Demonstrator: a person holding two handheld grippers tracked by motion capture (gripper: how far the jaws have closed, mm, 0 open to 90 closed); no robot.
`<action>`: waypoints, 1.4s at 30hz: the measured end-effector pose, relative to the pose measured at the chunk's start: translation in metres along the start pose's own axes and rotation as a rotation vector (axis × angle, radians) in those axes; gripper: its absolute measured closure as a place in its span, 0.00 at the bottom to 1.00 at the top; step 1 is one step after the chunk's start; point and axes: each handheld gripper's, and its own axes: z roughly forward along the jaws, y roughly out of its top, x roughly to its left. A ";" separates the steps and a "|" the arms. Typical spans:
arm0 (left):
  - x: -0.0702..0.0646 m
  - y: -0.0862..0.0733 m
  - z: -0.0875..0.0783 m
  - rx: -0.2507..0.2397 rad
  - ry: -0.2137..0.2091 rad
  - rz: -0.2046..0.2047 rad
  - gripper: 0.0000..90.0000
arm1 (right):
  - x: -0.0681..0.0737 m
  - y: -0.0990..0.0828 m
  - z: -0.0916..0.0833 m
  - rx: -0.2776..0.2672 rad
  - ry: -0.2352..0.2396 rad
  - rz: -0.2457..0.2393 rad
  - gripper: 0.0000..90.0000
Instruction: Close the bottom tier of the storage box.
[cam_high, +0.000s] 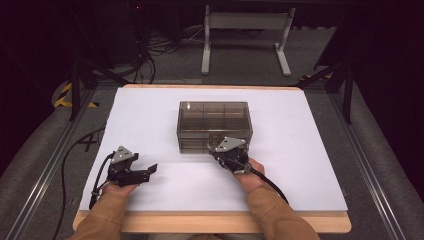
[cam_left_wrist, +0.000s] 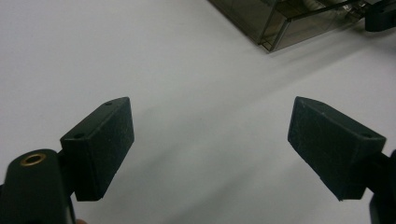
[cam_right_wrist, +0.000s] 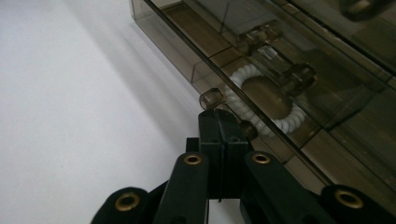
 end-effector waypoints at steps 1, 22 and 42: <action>0.000 0.000 0.000 0.000 0.000 0.000 0.17 | -0.001 0.000 0.000 0.000 -0.001 0.005 1.00; 0.000 0.000 -0.001 0.002 -0.001 0.000 0.17 | -0.010 -0.006 0.003 -0.021 -0.038 0.058 1.00; 0.000 0.000 0.000 -0.001 0.000 0.000 0.17 | -0.008 0.000 -0.007 -0.050 0.039 0.075 0.93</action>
